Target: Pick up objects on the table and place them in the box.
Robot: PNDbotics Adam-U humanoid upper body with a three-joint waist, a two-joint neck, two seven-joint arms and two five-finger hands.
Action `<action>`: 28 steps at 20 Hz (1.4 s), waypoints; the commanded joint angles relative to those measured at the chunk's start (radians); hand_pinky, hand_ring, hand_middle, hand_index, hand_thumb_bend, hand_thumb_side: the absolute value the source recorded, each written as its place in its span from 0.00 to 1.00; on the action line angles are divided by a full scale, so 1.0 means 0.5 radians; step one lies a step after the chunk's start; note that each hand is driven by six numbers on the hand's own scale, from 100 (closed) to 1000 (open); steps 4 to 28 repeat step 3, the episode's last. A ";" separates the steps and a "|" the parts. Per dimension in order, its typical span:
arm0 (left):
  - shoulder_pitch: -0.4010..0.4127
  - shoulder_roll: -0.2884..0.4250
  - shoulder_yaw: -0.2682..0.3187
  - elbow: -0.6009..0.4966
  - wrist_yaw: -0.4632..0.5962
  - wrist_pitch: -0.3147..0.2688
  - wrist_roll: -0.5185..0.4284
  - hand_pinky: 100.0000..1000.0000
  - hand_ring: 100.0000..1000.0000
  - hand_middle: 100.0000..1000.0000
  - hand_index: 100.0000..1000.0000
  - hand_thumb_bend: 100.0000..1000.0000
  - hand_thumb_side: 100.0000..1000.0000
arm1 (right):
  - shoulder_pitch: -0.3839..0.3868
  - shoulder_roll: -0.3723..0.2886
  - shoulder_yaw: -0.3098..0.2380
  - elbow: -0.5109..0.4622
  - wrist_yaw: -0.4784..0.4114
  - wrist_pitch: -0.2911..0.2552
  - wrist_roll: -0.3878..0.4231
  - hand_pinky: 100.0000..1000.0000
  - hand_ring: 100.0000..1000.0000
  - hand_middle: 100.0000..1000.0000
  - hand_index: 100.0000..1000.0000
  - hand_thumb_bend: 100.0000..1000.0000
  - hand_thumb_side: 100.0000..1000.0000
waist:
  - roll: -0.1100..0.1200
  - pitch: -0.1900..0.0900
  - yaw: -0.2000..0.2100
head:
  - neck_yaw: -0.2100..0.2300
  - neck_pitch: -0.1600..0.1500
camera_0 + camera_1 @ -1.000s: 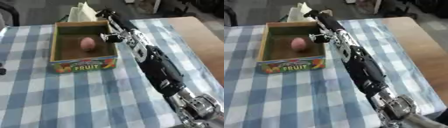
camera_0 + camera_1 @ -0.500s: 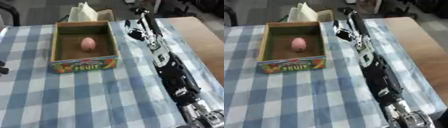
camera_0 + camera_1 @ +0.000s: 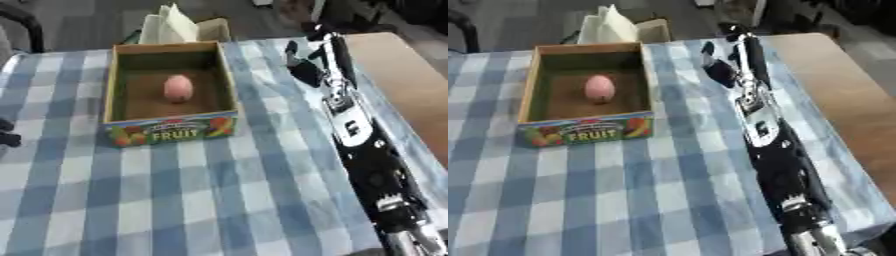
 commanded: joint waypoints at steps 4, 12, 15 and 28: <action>-0.010 0.031 0.018 -0.025 0.002 -0.003 0.008 0.65 0.43 0.47 0.52 0.00 0.84 | 0.010 -0.093 -0.010 -0.089 -0.192 0.032 -0.012 0.51 0.76 0.72 0.80 0.00 0.14 | 0.002 -0.034 -0.005 | 0.012 -0.011; -0.010 0.031 0.018 -0.025 0.002 -0.003 0.008 0.65 0.43 0.47 0.52 0.00 0.84 | 0.010 -0.093 -0.010 -0.089 -0.192 0.032 -0.012 0.51 0.76 0.72 0.80 0.00 0.14 | 0.002 -0.034 -0.005 | 0.012 -0.011; -0.010 0.031 0.018 -0.025 0.002 -0.003 0.008 0.65 0.43 0.47 0.52 0.00 0.84 | 0.010 -0.093 -0.010 -0.089 -0.192 0.032 -0.012 0.51 0.76 0.72 0.80 0.00 0.14 | 0.002 -0.034 -0.005 | 0.012 -0.011; -0.010 0.031 0.018 -0.025 0.002 -0.003 0.008 0.65 0.43 0.47 0.52 0.00 0.84 | 0.010 -0.093 -0.010 -0.089 -0.192 0.032 -0.012 0.51 0.76 0.72 0.80 0.00 0.14 | 0.002 -0.034 -0.005 | 0.012 -0.011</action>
